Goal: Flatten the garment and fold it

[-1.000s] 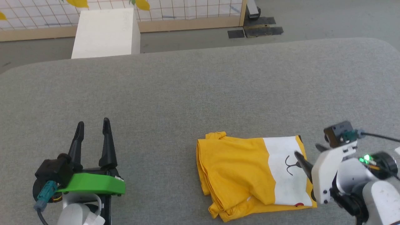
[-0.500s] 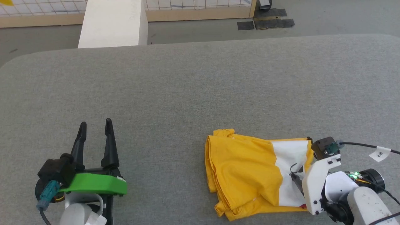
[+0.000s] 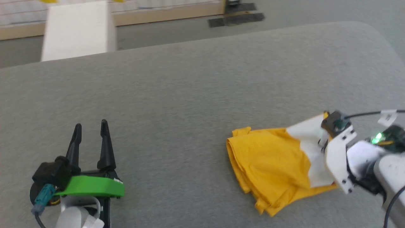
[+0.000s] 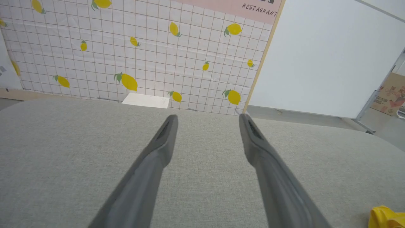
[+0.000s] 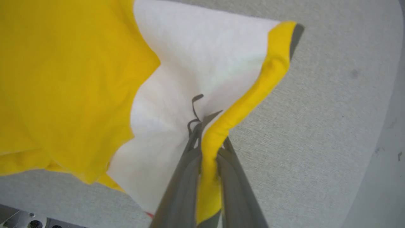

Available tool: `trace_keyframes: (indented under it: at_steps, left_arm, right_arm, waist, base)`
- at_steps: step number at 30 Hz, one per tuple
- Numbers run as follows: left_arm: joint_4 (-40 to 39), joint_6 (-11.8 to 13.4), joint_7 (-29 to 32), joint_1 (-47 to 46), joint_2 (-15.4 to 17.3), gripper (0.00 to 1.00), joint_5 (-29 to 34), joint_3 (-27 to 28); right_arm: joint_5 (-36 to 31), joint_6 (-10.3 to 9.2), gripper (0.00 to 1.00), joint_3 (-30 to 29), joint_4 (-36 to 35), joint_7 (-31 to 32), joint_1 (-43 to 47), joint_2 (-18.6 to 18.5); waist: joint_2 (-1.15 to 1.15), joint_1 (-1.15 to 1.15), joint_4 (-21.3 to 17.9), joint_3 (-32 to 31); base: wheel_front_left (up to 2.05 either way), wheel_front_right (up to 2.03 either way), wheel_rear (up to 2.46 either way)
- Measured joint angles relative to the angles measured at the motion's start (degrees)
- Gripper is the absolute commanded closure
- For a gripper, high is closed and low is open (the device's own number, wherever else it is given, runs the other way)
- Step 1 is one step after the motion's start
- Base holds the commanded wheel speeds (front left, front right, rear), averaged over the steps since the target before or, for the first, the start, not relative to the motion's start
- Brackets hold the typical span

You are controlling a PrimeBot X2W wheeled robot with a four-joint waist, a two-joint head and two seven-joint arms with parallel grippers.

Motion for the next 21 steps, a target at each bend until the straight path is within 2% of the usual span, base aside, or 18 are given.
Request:
trace_keyframes:
  at_steps: [5, 10, 18, 20, 21]
  left_arm:
    - [-1.8, 0.0, 1.6, -2.6, 1.2, 0.0, 0.6, -1.1]
    - [-5.5, 0.0, 4.6, -6.7, 3.0, 0.0, 2.6, -2.3]
    - [-11.6, 0.8, 9.0, -8.8, 5.8, 0.0, 3.7, -2.2]
    - [-13.0, 1.0, 10.0, -8.8, 6.5, 0.0, 3.8, -1.8]
    - [-14.5, 1.5, 10.7, -8.7, 7.0, 0.0, 3.8, -1.0]
  right_arm:
    - [1.7, 0.01, 1.0, 1.9, 3.1, -1.2, -6.5, -3.1]
    - [0.5, 0.01, 1.0, -1.8, 11.3, -5.8, -12.7, -5.0]
    - [-5.0, 0.01, 1.0, -16.0, 26.5, -13.9, -18.0, -4.6]
    - [-7.1, 0.01, 1.0, -20.6, 29.8, -16.0, -19.2, -3.9]
    - [-10.0, 0.01, 1.0, -26.9, 33.5, -18.9, -20.7, -2.4]
  waist:
    - [0.0, 0.0, -5.5, 1.7]
    - [0.0, 0.0, -9.9, 5.5]
    - [0.0, 0.01, -12.7, 13.5]
    - [0.0, 0.01, -12.6, 15.7]
    - [0.0, 0.01, -12.2, 18.4]
  base:
    - [0.0, 0.0, 0.0]
    - [0.0, 0.0, 0.0]
    - [0.0, 0.0, 0.0]
    - [0.0, 0.0, 0.0]
    - [0.0, 0.0, 0.0]
